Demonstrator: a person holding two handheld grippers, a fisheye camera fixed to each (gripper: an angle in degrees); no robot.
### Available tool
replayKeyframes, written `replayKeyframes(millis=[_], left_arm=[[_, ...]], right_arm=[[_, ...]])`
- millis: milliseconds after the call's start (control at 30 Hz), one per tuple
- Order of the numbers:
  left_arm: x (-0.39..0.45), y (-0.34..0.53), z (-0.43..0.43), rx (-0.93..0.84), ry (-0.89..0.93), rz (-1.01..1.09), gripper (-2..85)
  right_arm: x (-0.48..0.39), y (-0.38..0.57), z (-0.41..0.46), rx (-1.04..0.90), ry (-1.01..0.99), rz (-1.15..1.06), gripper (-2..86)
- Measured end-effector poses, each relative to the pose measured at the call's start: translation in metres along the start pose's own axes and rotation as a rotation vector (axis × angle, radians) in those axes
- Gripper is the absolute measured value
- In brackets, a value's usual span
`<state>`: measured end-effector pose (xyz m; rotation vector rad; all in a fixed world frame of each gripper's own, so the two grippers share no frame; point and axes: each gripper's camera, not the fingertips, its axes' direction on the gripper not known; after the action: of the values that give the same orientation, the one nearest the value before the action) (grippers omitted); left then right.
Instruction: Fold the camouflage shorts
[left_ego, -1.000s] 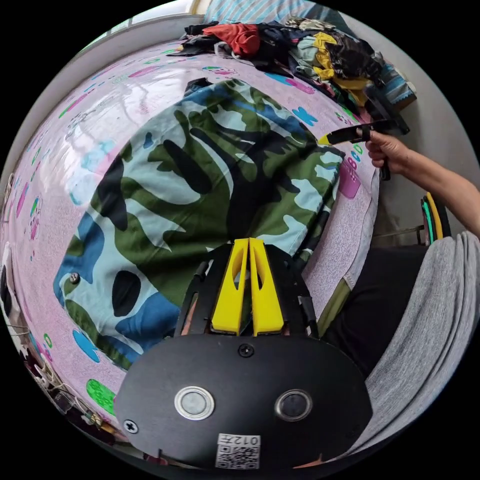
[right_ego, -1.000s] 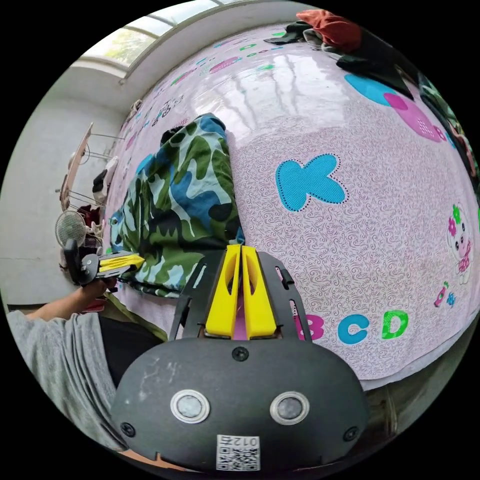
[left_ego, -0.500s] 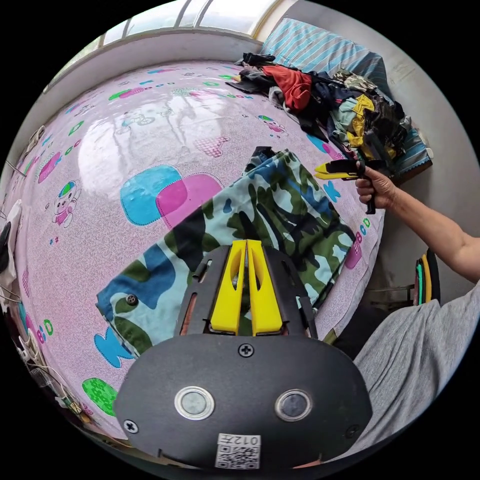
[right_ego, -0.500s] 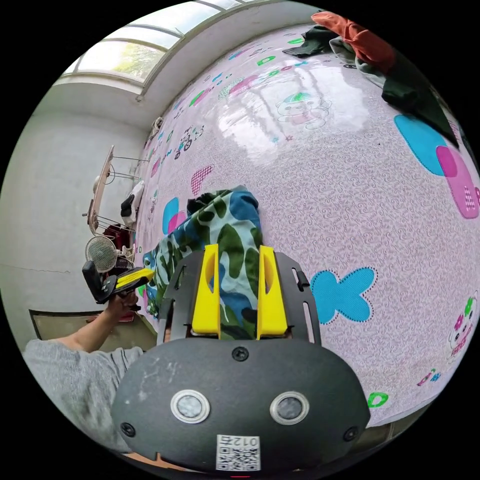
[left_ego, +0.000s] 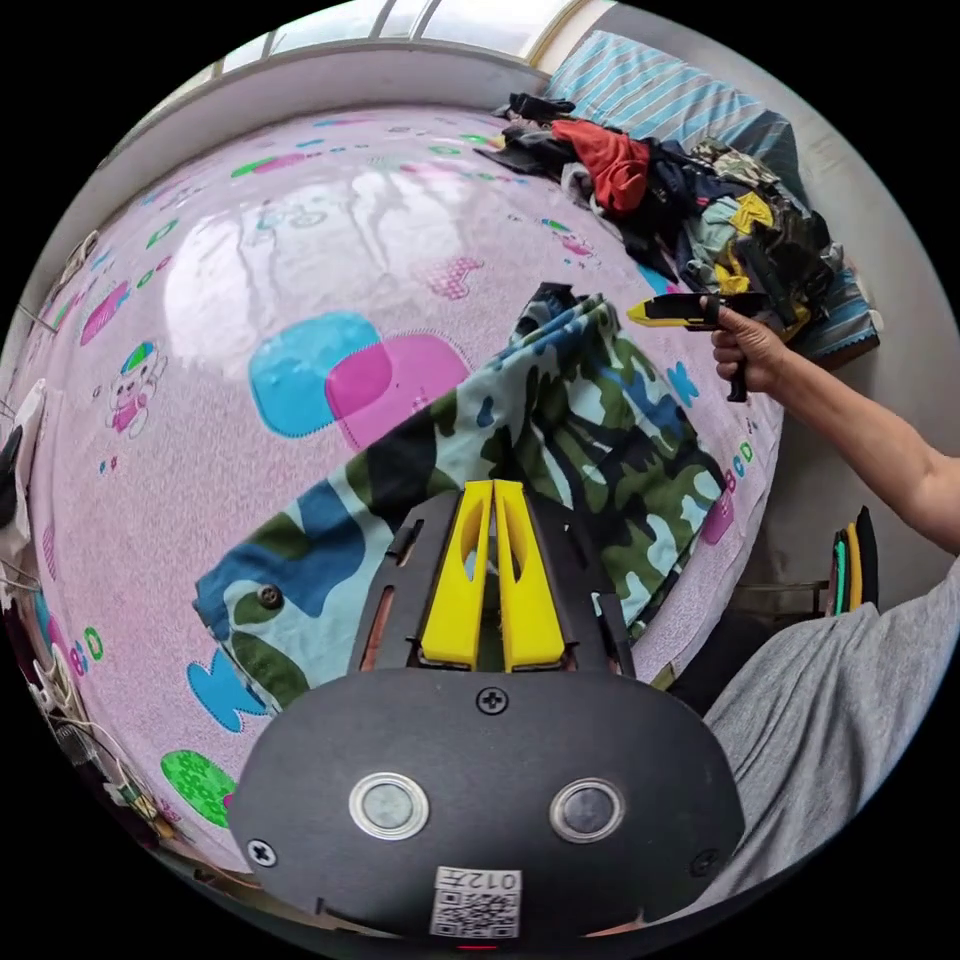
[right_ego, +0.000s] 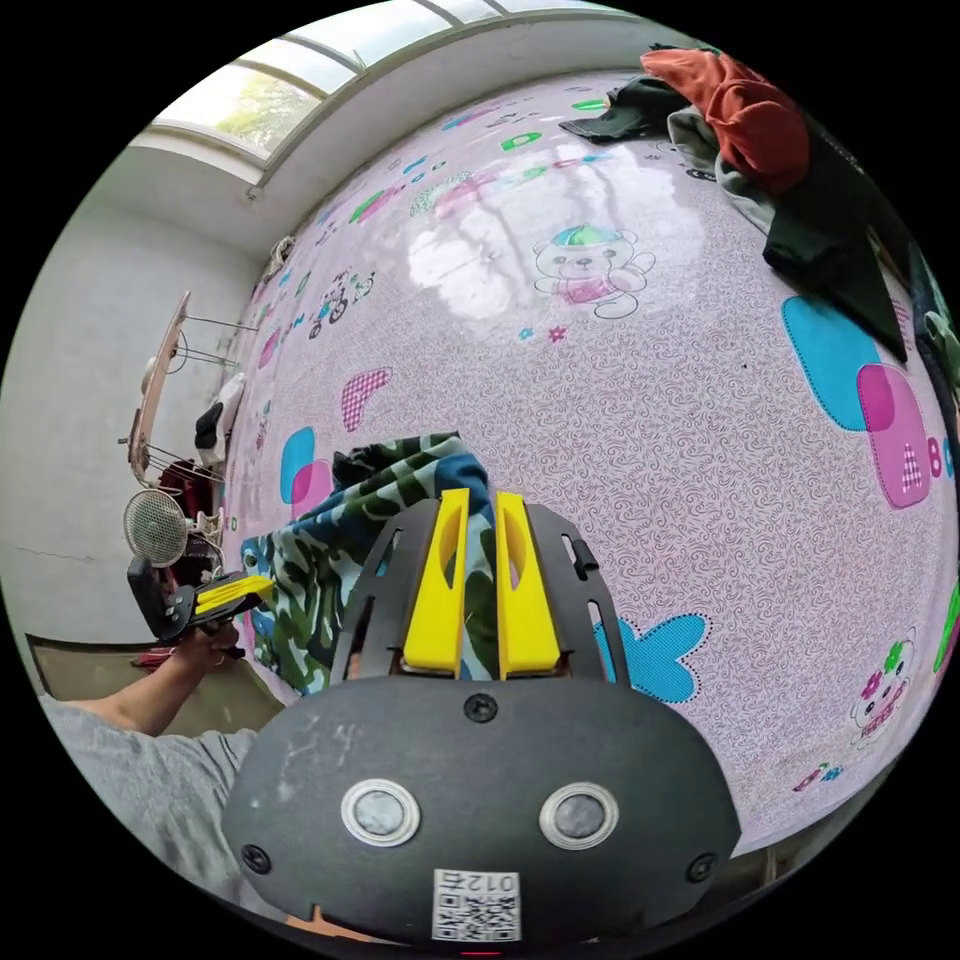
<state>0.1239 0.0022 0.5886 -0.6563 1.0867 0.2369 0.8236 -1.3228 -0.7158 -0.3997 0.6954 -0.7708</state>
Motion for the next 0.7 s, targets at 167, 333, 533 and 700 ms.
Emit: replayKeyframes(millis=[167,333,533,700], left_arm=[[0.006,-0.08,0.013,0.001,0.089,0.088,0.5],[0.013,-0.148,0.054,-0.101,0.086,0.167,0.5],[-0.001,-0.179,0.098,-0.238,0.067,0.172,0.4],[-0.037,-0.176,0.107,-0.223,0.163,0.01,0.2]], right_arm=[[-0.017,-0.044,0.042,-0.143,0.019,-0.068,9.9],[-0.045,-0.063,0.093,-0.259,0.158,-0.187,8.5],[-0.059,-0.051,0.134,-0.258,0.312,-0.295,0.2],[-0.041,-0.023,0.137,-0.116,0.272,-0.204,-0.8]])
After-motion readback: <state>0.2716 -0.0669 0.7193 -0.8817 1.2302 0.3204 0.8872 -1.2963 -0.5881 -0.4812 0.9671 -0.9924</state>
